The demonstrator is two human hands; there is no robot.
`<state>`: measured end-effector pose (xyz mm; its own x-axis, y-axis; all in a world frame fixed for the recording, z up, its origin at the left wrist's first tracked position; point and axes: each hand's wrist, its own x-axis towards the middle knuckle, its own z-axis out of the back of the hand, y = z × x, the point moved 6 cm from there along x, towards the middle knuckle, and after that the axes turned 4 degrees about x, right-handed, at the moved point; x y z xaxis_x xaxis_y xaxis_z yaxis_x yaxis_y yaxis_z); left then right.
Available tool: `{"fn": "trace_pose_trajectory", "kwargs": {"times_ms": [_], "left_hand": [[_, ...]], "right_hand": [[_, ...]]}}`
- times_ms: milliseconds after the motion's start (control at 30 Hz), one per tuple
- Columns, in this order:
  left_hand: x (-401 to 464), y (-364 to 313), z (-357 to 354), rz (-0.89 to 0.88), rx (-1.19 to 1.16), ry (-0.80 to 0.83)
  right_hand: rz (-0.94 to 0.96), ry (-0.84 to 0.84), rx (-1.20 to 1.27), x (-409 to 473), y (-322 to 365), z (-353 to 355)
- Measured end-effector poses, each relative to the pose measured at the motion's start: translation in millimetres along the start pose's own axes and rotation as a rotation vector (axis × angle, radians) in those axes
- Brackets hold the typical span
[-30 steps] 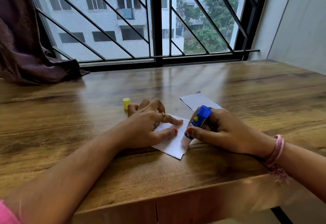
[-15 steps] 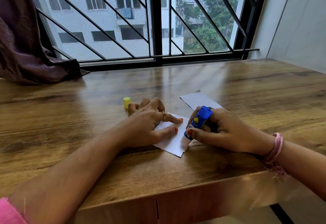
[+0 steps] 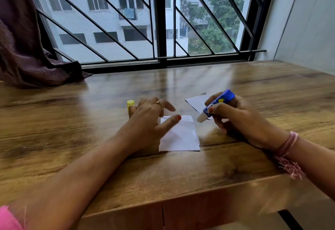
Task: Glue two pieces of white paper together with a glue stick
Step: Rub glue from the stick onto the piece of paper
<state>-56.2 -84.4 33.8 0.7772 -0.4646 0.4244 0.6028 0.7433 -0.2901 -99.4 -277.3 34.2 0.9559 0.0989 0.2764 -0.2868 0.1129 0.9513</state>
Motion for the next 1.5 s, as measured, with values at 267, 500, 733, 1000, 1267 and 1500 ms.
{"fn": "trace_pose_trajectory", "kwargs": {"times_ms": [267,500,733,1000,1267,1500], "left_hand": [[-4.0,-5.1,-7.3,-0.086,0.081,0.159],[-2.7,-1.9,-11.1,-0.048,0.093,0.184],[-3.2,-1.9,-12.5,-0.035,0.076,0.219],[-2.4,-2.0,-12.3,-0.033,0.092,0.246],[-2.1,-4.2,-11.5,-0.031,0.093,0.274],[-1.6,-2.0,-12.6,-0.025,0.1,0.276]], "right_hand": [[0.057,0.143,-0.145,-4.4,6.1,-12.9],[0.145,0.166,-0.29,-5.9,8.6,-18.3],[0.161,0.271,-0.288,-8.5,9.6,-24.9],[0.162,0.307,-0.302,-11.1,11.9,-27.6],[0.165,0.33,-0.303,-11.3,12.3,-29.0],[0.17,0.337,-0.268,-11.1,11.9,-27.9]]}}
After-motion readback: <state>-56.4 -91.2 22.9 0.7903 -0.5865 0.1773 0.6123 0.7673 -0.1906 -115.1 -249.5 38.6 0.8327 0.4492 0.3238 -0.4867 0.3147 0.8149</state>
